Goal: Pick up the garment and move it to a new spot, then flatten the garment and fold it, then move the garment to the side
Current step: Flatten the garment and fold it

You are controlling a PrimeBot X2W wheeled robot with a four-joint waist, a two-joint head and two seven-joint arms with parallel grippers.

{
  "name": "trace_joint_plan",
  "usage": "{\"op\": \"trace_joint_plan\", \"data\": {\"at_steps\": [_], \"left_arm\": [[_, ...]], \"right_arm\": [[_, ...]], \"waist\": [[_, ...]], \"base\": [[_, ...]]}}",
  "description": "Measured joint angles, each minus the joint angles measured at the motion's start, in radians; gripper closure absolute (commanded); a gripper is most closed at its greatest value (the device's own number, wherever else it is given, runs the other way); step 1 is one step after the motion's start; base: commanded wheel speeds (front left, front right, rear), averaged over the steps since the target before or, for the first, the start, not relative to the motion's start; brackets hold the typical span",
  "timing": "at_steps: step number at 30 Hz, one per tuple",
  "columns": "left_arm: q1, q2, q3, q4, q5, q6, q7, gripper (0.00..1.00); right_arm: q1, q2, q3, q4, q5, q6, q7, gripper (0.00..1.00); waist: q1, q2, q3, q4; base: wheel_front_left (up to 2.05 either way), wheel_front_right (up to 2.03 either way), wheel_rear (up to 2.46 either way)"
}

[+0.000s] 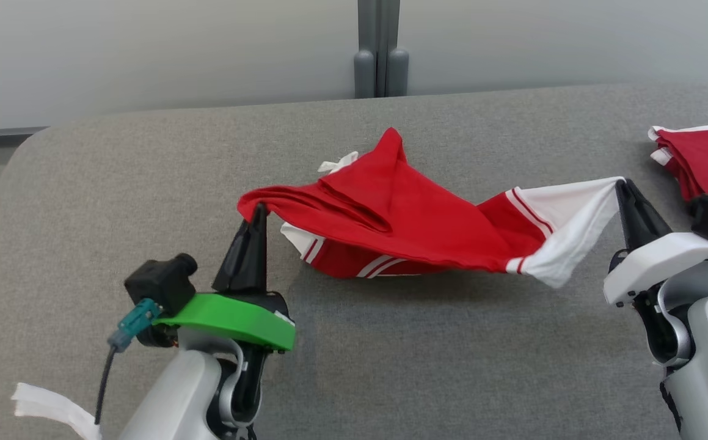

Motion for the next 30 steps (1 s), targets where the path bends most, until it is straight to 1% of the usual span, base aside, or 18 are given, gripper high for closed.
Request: {"op": "trace_joint_plan", "data": {"at_steps": [2, 3, 7, 11, 15, 21, 24, 26, 28, 30], "left_arm": [[-0.003, 0.018, 0.019, -0.061, -0.006, 0.001, 0.001, 1.00], [-0.006, 0.038, 0.036, -0.137, -0.013, 0.003, 0.016, 1.00], [-0.018, 0.086, 0.069, -0.291, -0.017, 0.027, 0.053, 1.00], [-0.024, 0.129, 0.092, -0.440, -0.016, 0.052, 0.096, 1.00], [-0.033, 0.167, 0.105, -0.569, -0.007, 0.074, 0.140, 1.00], [-0.090, 0.229, 0.111, -0.764, 0.020, 0.107, 0.240, 1.00], [-0.124, 0.240, 0.108, -0.830, 0.015, 0.121, 0.301, 1.00], [-0.146, 0.250, 0.107, -0.848, 0.010, 0.129, 0.337, 1.00], [-0.164, 0.261, 0.106, -0.843, 0.009, 0.134, 0.366, 1.00], [-0.174, 0.260, 0.103, -0.824, -0.003, 0.136, 0.384, 1.00]], "right_arm": [[0.021, -0.006, -0.004, -0.082, 0.023, 0.000, -0.001, 1.00], [0.050, -0.011, -0.018, -0.183, 0.045, 0.000, 0.005, 1.00], [0.098, -0.009, -0.059, -0.390, 0.070, 0.000, 0.030, 1.00], [0.143, 0.009, -0.109, -0.583, 0.091, 0.000, 0.063, 1.00], [0.174, 0.030, -0.152, -0.747, 0.103, 0.000, 0.104, 1.00], [0.188, 0.043, -0.207, -0.985, 0.113, 0.000, 0.177, 1.00], [0.186, 0.043, -0.222, -1.068, 0.117, 0.000, 0.214, 1.00], [0.182, 0.043, -0.234, -1.102, 0.117, 0.000, 0.235, 1.00], [0.169, 0.046, -0.249, -1.109, 0.117, 0.000, 0.254, 1.00], [0.157, 0.046, -0.253, -1.086, 0.115, 0.000, 0.268, 1.00]], "waist": [[0.0000, 0.0000, -0.022, -0.005], [0.0000, 0.0000, -0.046, -0.010], [0.0000, 0.0000, -0.086, -0.022], [0.0000, 0.0000, -0.117, -0.038], [0.0000, 0.0000, -0.136, -0.055], [0.0000, 0.0000, -0.154, -0.084], [0.0000, 0.0000, -0.154, -0.095], [0.0000, 0.0000, -0.147, -0.099], [0.0000, 0.0000, -0.135, -0.101], [0.0000, 0.0000, -0.120, -0.103]], "base": [[0.00, 0.00, 0.00], [0.00, 0.00, 0.00], [0.00, 0.00, 0.00], [0.00, 0.00, 0.00], [0.00, 0.00, 0.00], [0.00, 0.00, 0.00], [0.00, 0.00, 0.00], [0.00, 0.00, 0.00], [0.00, 0.00, 0.00], [0.00, 0.00, 0.00]]}}
